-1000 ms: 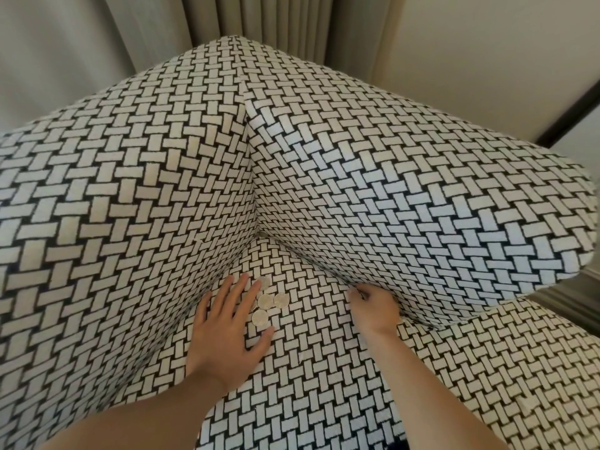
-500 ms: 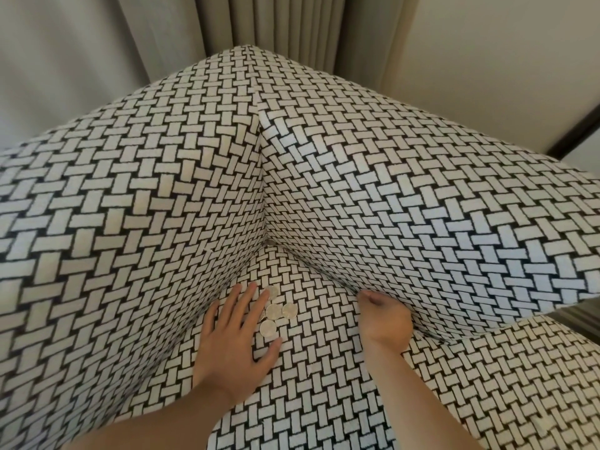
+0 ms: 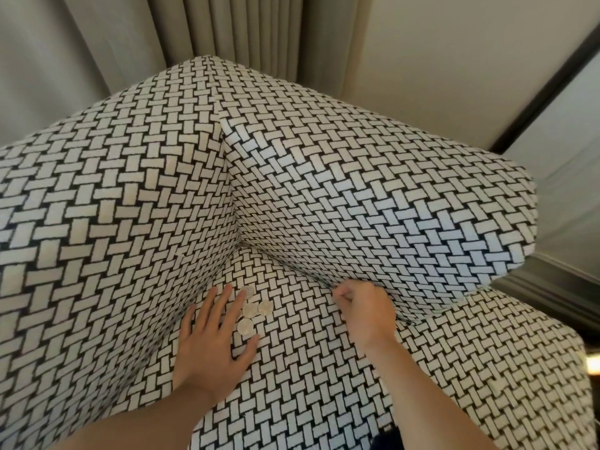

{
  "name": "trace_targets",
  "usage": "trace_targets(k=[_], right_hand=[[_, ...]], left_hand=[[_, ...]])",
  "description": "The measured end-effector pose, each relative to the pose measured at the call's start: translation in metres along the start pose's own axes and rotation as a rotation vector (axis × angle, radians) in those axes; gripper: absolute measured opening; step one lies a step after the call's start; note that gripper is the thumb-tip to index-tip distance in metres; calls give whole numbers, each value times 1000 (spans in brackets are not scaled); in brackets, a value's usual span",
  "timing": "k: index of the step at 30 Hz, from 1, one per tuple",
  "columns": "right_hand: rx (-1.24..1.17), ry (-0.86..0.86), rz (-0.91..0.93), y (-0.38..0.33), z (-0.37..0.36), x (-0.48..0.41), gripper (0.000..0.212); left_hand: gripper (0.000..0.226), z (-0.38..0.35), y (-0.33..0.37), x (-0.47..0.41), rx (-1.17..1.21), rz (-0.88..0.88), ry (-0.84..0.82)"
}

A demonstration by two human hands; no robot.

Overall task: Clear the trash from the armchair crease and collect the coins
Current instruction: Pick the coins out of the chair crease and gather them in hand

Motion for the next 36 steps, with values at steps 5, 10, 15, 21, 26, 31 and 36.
trace_targets(k=[5, 10, 15, 21, 26, 31, 36], right_hand=[[-386, 56, -53, 15, 23, 30, 13], [-760, 95, -186, 61, 47, 74, 15], [-914, 128, -325, 136, 58, 121, 17], [-1037, 325, -617, 260, 69, 190, 17], [-977, 515, -824, 346, 80, 239, 15], [-752, 235, -779, 381, 71, 232, 34], [-732, 93, -754, 377, 66, 220, 42]], left_hand=[[71, 1, 0, -4, 7, -15, 12], [72, 3, 0, -3, 18, -4, -30], [90, 10, 3, -9, 110, 96, -134], [93, 20, 94, -4, 59, 25, 19], [78, -5, 189, 9, 331, -171, -12], [70, -14, 240, 16, 402, -363, -57], [64, -17, 239, 21, 442, -388, -112]])
Point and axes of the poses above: each hand's wrist, its own x-axis away from the middle knuckle, its own z-axis out of the back of the hand, y = z × x, the point moved 7 cm from there along -x, towards the middle knuckle, and after that the axes turned 14 degrees about x, right-handed, at the moved point
